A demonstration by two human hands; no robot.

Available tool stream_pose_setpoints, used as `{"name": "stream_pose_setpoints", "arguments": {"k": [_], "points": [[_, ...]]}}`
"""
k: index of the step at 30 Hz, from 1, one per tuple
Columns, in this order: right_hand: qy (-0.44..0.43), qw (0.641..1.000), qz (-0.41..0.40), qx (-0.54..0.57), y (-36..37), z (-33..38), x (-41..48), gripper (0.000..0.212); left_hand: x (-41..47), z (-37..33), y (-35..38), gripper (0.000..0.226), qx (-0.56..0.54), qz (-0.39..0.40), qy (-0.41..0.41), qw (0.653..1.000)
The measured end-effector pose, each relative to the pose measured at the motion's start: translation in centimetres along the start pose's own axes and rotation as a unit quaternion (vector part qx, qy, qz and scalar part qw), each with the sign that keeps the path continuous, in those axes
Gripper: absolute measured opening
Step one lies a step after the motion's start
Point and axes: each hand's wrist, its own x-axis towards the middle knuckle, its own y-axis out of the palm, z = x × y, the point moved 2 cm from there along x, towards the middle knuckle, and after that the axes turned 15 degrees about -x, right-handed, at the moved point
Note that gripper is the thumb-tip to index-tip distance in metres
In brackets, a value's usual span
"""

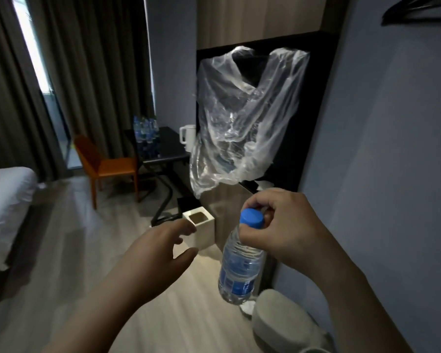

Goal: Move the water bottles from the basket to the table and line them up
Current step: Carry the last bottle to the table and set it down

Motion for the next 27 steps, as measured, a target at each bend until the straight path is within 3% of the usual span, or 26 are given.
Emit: {"name": "stream_pose_setpoints", "arguments": {"k": [3,9,17,22,27], "points": [[-0.024,1.0,-0.01,-0.018,2.4,0.3,5.8,0.037,3.9,2.6,-2.0,0.035,0.023,-0.027,-0.018,0.999],[-0.088,0.995,0.011,-0.043,8.1,1.6,15.8,0.033,9.5,8.8,-5.5,0.035,0.043,-0.053,-0.057,0.996],[-0.132,0.99,0.059,0.004,16.4,5.0,26.5,0.028,17.1,19.1,-9.7,0.034,0.041,-0.068,-0.082,0.993],[-0.133,0.988,0.072,-0.007,22.0,8.3,33.6,0.018,22.6,25.7,-14.6,0.035,0.034,-0.079,-0.083,0.993],[-0.11,0.991,0.069,-0.011,27.0,11.2,40.8,0.024,28.6,31.6,-19.3,0.037,0.035,-0.072,-0.083,0.993]]}}
